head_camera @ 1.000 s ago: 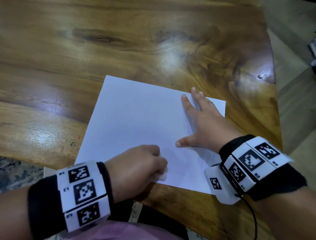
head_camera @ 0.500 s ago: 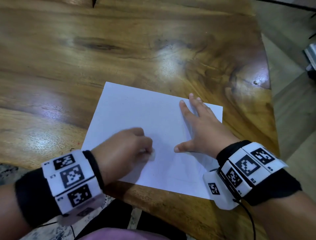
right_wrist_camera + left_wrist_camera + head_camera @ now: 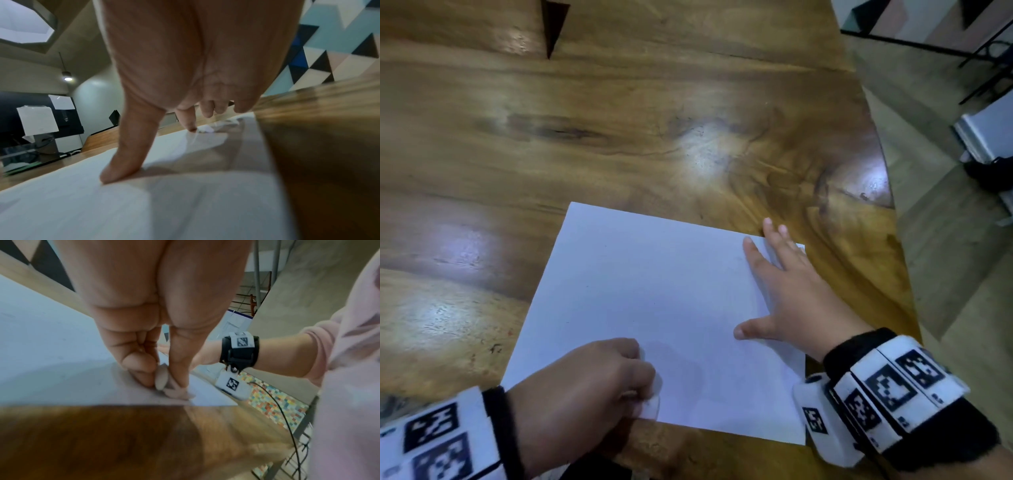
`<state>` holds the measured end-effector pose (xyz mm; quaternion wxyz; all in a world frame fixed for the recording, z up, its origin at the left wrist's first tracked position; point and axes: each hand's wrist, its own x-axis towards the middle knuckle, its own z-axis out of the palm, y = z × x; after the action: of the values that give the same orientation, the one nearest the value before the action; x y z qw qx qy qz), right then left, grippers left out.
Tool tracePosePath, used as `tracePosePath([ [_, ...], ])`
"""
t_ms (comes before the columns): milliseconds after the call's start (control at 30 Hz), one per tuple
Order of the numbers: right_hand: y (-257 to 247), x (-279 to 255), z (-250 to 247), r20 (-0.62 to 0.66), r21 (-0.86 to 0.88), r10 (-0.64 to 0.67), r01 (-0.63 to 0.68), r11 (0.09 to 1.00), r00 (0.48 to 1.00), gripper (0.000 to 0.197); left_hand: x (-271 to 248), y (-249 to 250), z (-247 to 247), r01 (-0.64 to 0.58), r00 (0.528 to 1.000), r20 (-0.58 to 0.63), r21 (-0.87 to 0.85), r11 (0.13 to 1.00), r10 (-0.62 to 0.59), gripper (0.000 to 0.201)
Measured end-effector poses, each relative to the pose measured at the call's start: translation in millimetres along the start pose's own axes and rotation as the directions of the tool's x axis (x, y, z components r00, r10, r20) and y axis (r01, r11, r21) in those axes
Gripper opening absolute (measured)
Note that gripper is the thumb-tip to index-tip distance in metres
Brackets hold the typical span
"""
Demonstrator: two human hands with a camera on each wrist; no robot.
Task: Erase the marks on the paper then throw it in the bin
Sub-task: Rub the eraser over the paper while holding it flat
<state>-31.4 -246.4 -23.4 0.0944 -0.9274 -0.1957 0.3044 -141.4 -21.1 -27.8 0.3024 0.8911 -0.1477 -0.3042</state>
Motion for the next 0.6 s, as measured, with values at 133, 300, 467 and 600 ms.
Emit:
tracePosePath([
  [133, 6.4, -6.1, -1.7, 0.032, -0.010, 0.030, -0.030, 0.999, 0.999, 0.121, 19.6, 4.0, -30.5, 0.090, 0.996, 0.004, -0.026, 0.996, -0.090, 0.011],
  [300, 0.7, -2.7, 4.9, 0.018, 0.006, 0.052, -0.053, 0.999, 0.998, 0.124, 74.9, 6.1, -72.7, 0.177, 0.925, -0.324, -0.101, 0.979, -0.201, 0.009],
  [467, 0.2, -2.8, 6.6, 0.005, -0.026, 0.076, -0.076, 0.997, 0.997, 0.124, 123.0, 31.6, -77.8, 0.154, 0.897, -0.409, -0.069, 0.986, -0.169, 0.014],
  [600, 1.2, -3.8, 7.1, -0.001, -0.004, 0.068, -0.068, 0.998, 0.998, 0.124, 119.9, 40.2, -59.0, 0.123, 0.916, -0.387, 0.016, 0.992, -0.108, 0.012],
])
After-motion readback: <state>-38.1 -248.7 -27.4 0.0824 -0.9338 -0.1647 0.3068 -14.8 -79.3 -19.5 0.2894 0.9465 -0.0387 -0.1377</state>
